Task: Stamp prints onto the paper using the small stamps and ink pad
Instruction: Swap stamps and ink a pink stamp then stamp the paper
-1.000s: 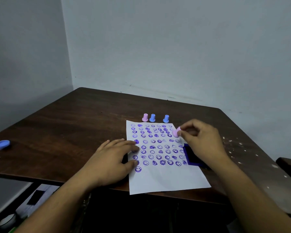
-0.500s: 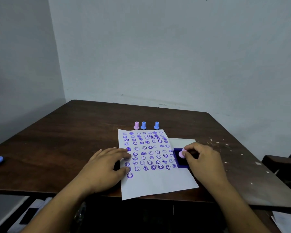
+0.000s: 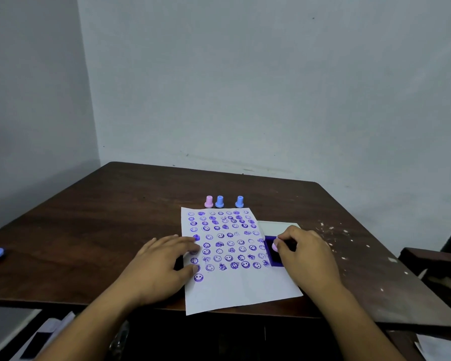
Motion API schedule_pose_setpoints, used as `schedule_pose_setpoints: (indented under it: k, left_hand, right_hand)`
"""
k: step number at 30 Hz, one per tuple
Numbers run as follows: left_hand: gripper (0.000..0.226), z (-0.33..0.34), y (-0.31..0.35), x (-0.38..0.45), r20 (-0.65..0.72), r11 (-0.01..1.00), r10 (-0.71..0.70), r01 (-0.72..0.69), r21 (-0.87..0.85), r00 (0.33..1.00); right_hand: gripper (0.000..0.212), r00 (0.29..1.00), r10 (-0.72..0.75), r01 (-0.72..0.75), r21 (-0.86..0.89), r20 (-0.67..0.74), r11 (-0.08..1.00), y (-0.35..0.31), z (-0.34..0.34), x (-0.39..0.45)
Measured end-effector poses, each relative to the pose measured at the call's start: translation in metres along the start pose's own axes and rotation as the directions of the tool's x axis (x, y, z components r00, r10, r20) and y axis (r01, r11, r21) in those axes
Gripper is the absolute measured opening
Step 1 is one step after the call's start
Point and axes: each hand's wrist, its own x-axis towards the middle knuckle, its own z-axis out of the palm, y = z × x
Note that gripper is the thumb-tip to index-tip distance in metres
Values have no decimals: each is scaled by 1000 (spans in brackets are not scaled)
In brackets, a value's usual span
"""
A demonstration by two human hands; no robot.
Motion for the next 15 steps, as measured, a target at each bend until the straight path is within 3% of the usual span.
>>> schedule_pose_setpoints:
  k: [15]
  left_hand:
    - [53, 2, -3, 2, 0, 1000, 2, -2, 0, 1000]
  right_hand:
    - [7, 999, 11, -11, -1, -35, 1000, -1, 1, -5]
